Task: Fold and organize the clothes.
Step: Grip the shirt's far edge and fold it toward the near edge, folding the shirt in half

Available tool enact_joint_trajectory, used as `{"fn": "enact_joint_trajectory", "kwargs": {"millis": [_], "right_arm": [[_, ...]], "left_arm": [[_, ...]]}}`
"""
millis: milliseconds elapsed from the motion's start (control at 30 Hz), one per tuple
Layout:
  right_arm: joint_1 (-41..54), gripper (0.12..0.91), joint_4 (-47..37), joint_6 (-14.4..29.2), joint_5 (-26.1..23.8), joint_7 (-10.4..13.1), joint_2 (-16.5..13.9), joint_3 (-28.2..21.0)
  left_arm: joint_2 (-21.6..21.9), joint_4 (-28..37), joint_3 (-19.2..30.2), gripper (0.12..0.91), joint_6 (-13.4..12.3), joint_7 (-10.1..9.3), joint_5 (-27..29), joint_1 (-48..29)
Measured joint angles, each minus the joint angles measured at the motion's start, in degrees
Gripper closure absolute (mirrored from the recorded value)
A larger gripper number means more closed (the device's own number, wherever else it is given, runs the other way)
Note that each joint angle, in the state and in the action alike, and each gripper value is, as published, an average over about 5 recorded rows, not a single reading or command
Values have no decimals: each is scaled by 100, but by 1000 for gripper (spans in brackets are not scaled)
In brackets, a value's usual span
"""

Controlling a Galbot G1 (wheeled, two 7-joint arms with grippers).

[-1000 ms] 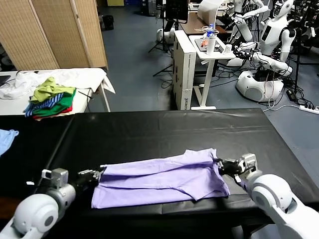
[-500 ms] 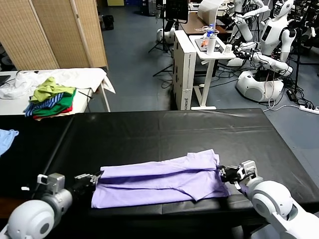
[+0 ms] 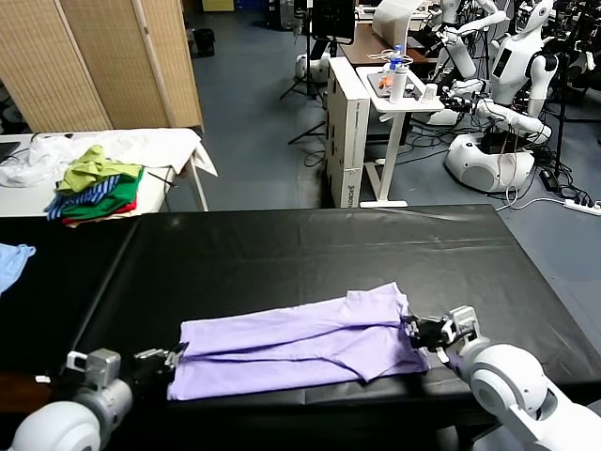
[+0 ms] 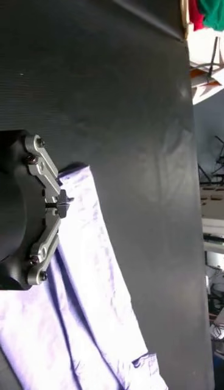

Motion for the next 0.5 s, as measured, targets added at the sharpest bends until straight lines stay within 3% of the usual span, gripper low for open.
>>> {"fn": "enact_joint_trajectory", "kwargs": {"millis": [67, 167, 367, 500], "right_arm": [[-21, 862, 39, 0, 34, 10, -25, 25], [-63, 734, 113, 0, 75, 28, -70, 89], [-185, 355, 334, 0, 225, 76, -160, 302], [-264, 175, 447, 0, 279, 71, -134, 487]], "left_arm": [[-13, -21, 1, 881, 12, -8, 37, 20], [-22, -73, 3, 834, 34, -19, 116, 35], [-60, -197, -39, 501, 115, -32, 161, 52], [-120, -264, -88, 249, 124, -43, 231, 75]]}}
